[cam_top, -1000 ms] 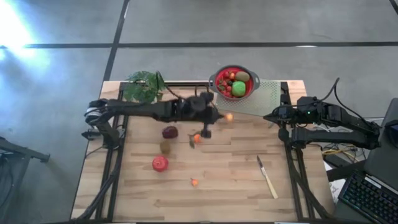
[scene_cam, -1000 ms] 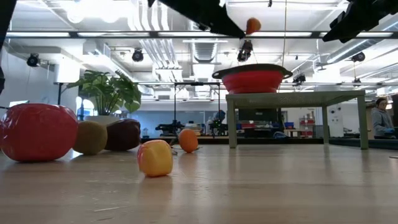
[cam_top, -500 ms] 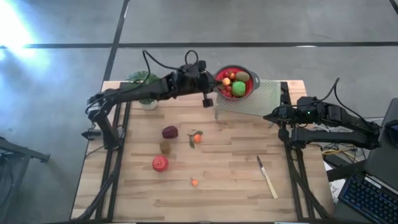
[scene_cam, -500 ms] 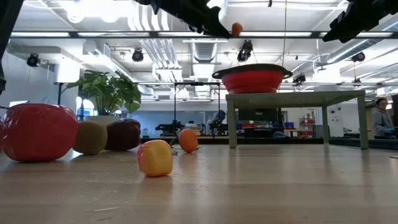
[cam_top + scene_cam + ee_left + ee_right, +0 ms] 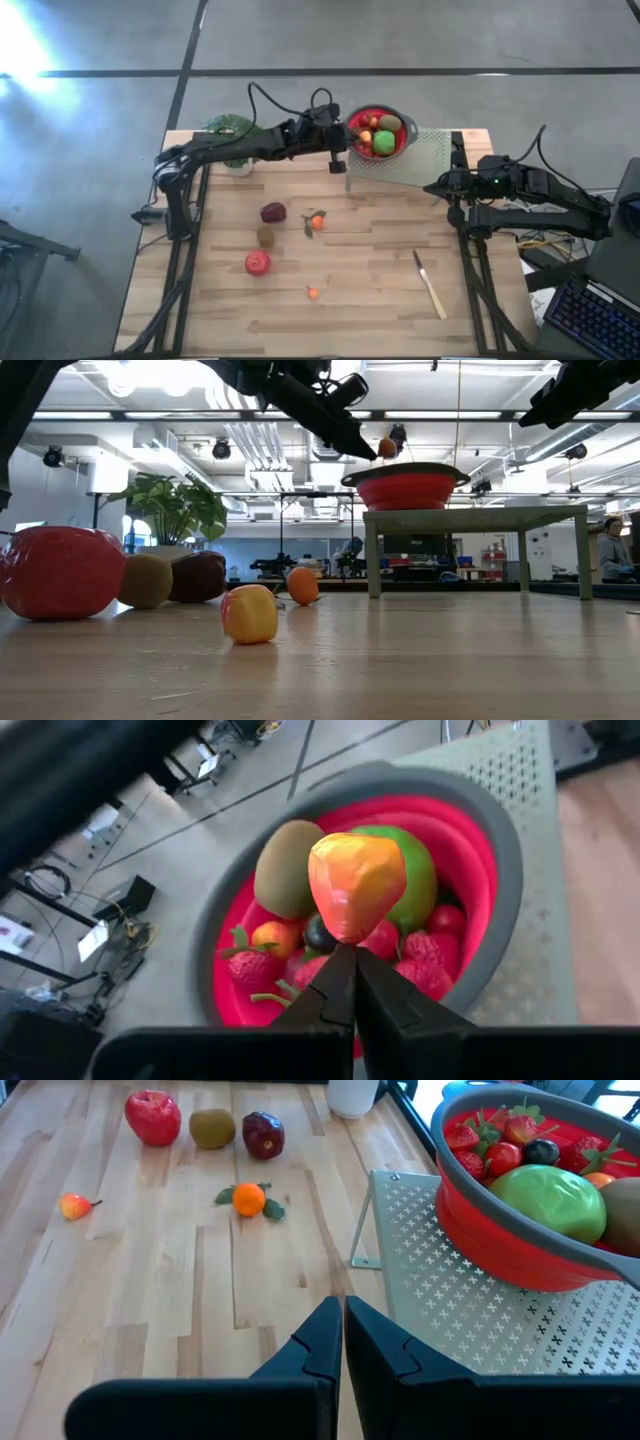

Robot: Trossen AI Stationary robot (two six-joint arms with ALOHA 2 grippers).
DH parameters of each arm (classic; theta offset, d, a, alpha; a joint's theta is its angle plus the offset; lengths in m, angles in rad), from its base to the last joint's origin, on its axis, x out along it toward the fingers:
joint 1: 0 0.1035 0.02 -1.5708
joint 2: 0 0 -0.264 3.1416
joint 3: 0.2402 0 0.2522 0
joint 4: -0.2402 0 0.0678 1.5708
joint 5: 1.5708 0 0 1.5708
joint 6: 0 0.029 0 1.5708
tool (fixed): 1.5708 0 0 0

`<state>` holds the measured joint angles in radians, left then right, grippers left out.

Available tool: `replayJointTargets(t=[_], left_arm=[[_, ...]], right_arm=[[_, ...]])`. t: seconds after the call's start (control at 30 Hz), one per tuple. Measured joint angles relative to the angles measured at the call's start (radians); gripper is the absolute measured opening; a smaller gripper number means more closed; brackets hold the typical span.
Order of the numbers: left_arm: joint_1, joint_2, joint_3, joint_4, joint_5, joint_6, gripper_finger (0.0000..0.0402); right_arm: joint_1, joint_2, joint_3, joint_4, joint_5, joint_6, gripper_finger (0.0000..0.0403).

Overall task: Pick & Place Fruit
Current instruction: Put the pear into the strainer bowl on the shelf

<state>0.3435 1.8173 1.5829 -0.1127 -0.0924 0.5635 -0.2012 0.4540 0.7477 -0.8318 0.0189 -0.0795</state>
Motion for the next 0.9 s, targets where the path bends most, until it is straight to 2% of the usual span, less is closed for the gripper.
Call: replayJointTargets(t=[0.53, 0.77, 0.9], left_arm=[[0.000, 0.009, -0.001, 0.008, -0.028, 0.118, 0.0029], [-0.001, 0.009, -0.001, 0.008, -0.042, 0.176, 0.0061], [-0.008, 0.010, 0.000, 0.008, -0.102, 0.180, 0.0087]], right_arm=[[0.000, 0.000, 0.000, 0.000, 0.000, 0.000, 0.0013], [0.000, 0.000, 0.000, 0.000, 0.000, 0.000, 0.0013], [0.000, 0.000, 0.000, 0.000, 0.000, 0.000, 0.0013]])
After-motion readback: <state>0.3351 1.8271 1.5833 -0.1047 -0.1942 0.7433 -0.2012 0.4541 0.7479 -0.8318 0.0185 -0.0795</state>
